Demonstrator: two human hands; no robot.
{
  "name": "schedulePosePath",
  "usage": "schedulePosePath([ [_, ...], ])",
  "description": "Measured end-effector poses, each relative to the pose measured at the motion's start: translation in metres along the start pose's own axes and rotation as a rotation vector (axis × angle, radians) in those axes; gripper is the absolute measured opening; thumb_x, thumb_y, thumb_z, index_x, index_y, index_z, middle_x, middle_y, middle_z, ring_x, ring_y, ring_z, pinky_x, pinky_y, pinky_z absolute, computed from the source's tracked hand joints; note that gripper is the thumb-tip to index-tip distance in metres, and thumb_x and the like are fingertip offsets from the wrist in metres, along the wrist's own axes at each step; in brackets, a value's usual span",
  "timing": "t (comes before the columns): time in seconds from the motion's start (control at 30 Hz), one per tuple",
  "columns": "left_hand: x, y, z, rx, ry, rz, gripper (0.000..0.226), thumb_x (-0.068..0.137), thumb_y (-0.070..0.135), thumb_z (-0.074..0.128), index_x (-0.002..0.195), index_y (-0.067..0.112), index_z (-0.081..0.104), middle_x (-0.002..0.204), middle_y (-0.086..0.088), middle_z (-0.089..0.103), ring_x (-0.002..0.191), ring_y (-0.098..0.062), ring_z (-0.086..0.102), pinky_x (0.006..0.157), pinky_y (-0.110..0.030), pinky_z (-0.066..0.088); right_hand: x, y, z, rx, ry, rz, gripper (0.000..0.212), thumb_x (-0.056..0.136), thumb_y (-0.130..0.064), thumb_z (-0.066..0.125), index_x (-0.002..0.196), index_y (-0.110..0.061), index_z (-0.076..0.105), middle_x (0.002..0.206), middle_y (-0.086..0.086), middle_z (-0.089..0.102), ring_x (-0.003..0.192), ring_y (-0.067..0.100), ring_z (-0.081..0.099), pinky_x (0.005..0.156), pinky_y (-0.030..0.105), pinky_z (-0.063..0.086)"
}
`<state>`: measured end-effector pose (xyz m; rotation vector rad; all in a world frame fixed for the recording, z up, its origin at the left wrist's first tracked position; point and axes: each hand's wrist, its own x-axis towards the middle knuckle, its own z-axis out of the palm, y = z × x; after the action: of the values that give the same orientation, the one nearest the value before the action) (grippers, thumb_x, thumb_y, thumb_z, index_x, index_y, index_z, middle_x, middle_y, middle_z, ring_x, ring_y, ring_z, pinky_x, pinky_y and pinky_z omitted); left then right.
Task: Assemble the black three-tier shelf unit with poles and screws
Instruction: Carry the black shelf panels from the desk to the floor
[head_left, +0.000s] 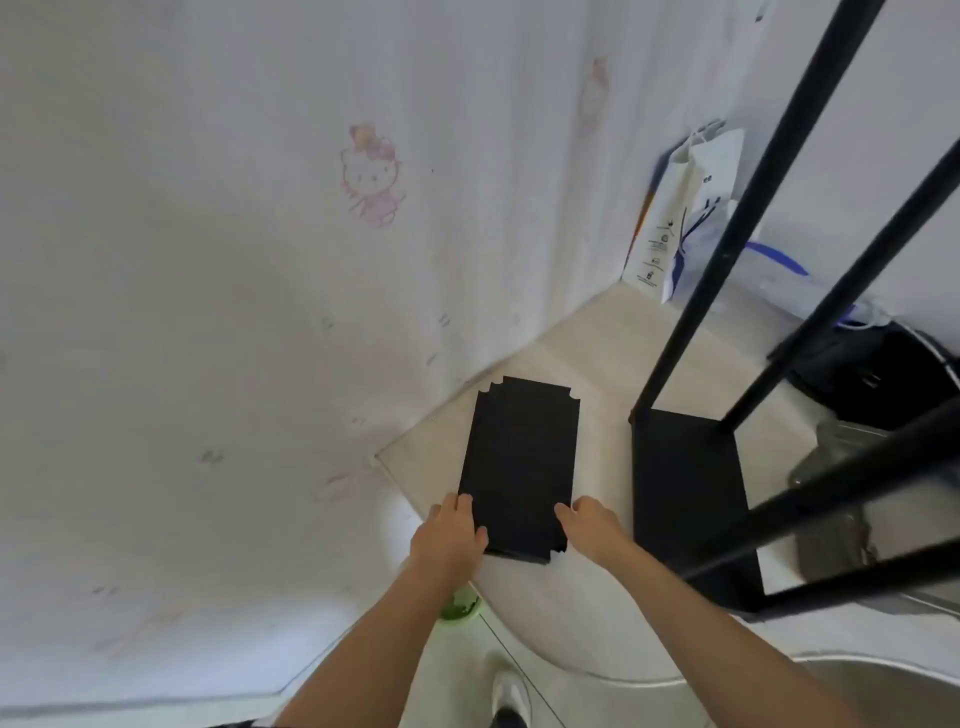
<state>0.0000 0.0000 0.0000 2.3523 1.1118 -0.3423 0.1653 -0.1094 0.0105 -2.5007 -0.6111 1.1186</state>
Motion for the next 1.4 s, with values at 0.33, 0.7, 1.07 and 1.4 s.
schedulePosePath([
  [0.33,0.064,-0.013,-0.002,-0.377,-0.095,-0.204,0.050,0.104,0.036,0.050,0.142,0.004,0.042,0.138,-0.013,0.044,0.123,-0.031,0.052,0.106,-0.043,0.045,0.030,-0.022,0.012,0.210,-0.107,0.274,0.046,0.106,-0.035,0.040,0.136,0.000,0.045,0.130,0.016,0.055,0.114,0.031,0.056,0.091,0.037,0.052],
  [0.7,0.081,-0.025,0.013,-0.718,-0.132,-0.359,0.058,0.093,0.043,0.067,0.139,0.015,0.045,0.130,-0.008,0.046,0.121,-0.031,0.052,0.107,-0.050,0.046,0.036,-0.029,0.028,0.416,-0.057,0.452,0.062,0.101,-0.045,0.051,0.146,-0.006,0.032,0.144,0.015,0.043,0.128,0.030,0.048,0.106,0.041,0.046],
  [1.07,0.082,-0.034,-0.010,-0.843,-0.053,-0.170,0.050,0.093,0.039,0.070,0.128,0.031,0.035,0.119,0.008,0.056,0.101,-0.012,0.059,0.079,-0.024,0.053,0.004,-0.056,0.046,0.502,0.092,0.349,0.053,0.097,-0.039,0.059,0.131,-0.007,0.032,0.130,0.012,0.052,0.111,0.025,0.057,0.094,0.038,0.054],
  [1.4,0.064,-0.044,-0.017,-0.767,0.054,0.014,0.064,0.093,0.038,0.071,0.148,0.025,0.041,0.133,0.005,0.058,0.119,-0.017,0.058,0.097,-0.034,0.055,-0.026,-0.053,0.072,0.706,0.161,0.158,0.076,0.095,-0.029,0.066,0.150,-0.022,0.014,0.146,0.006,0.044,0.130,0.025,0.050,0.106,0.040,0.048],
])
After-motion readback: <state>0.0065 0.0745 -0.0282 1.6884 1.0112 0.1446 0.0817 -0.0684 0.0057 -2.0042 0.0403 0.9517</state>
